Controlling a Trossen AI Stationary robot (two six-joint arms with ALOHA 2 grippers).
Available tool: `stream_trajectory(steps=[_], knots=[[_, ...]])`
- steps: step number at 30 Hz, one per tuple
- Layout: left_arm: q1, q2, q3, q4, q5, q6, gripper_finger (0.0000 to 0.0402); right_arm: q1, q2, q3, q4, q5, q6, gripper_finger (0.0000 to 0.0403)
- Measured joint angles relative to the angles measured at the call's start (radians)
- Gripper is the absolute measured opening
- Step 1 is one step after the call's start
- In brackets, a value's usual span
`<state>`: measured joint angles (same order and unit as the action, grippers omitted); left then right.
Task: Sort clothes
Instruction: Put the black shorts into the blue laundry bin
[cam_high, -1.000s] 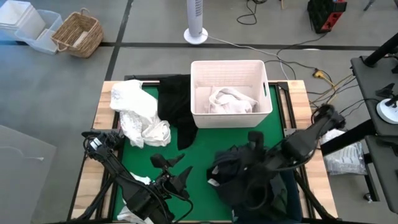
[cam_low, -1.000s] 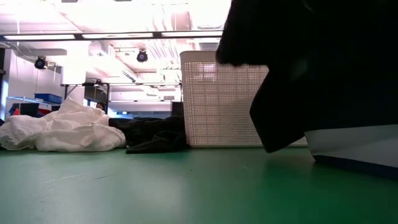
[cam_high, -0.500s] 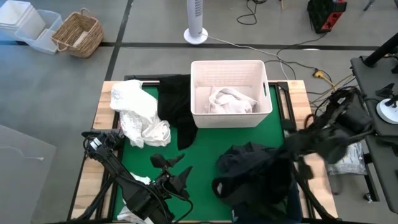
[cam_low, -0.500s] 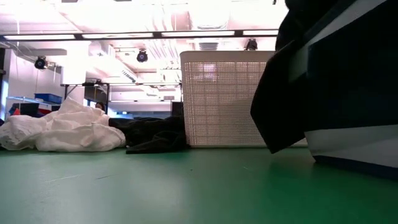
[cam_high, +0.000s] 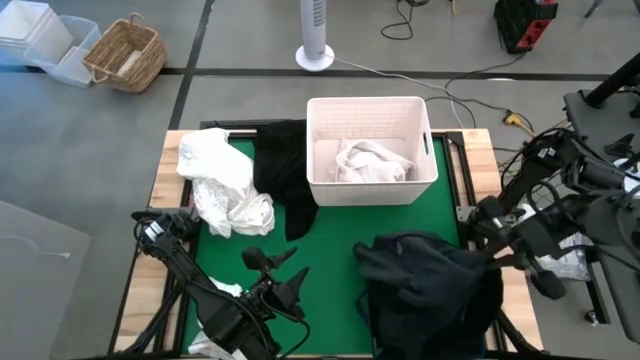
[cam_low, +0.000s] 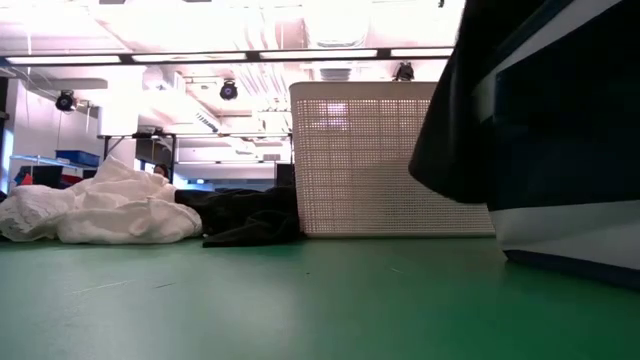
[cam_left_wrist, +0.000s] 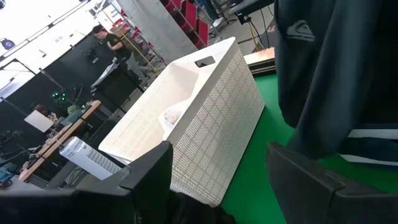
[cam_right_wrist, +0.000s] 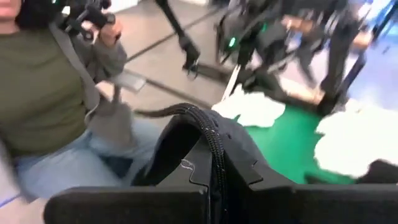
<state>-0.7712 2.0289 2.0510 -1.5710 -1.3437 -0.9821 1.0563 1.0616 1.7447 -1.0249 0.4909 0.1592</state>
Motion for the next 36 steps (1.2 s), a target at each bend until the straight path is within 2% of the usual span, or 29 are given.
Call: stream_trajectory(steps=[4,6,11,17,24,36], knots=[[0.000,0.000,0.000,0.000,0.000,0.000,0.0233,0.000,-0.019,0.000,0.080,0.110,-0.108,0.0009],[0.000,0.000,0.000,0.000,0.000,0.000,0.0233,0.000,-0.026,0.000,0.118,0.130,-0.160,0.0009],[0.000,0.000,0.000,0.000,0.001,0.000,0.0233,0.000,-0.027,0.000,0.119,0.022,-0.198,0.0009],[0.000,0.000,0.000,0.000,0.002,0.000,0.0233,0.000,0.027,-0.017,0.017,-0.029,-0.006,0.0009],[0.000,0.000,0.000,0.000,0.002,0.000,0.0233,0.000,0.082,-0.129,-0.031,-0.057,0.216,0.0009],[0.000,0.000,0.000,0.000,0.002,0.000,0.0233,-0.039,0.144,-0.384,-0.031,0.117,0.549,0.0009]])
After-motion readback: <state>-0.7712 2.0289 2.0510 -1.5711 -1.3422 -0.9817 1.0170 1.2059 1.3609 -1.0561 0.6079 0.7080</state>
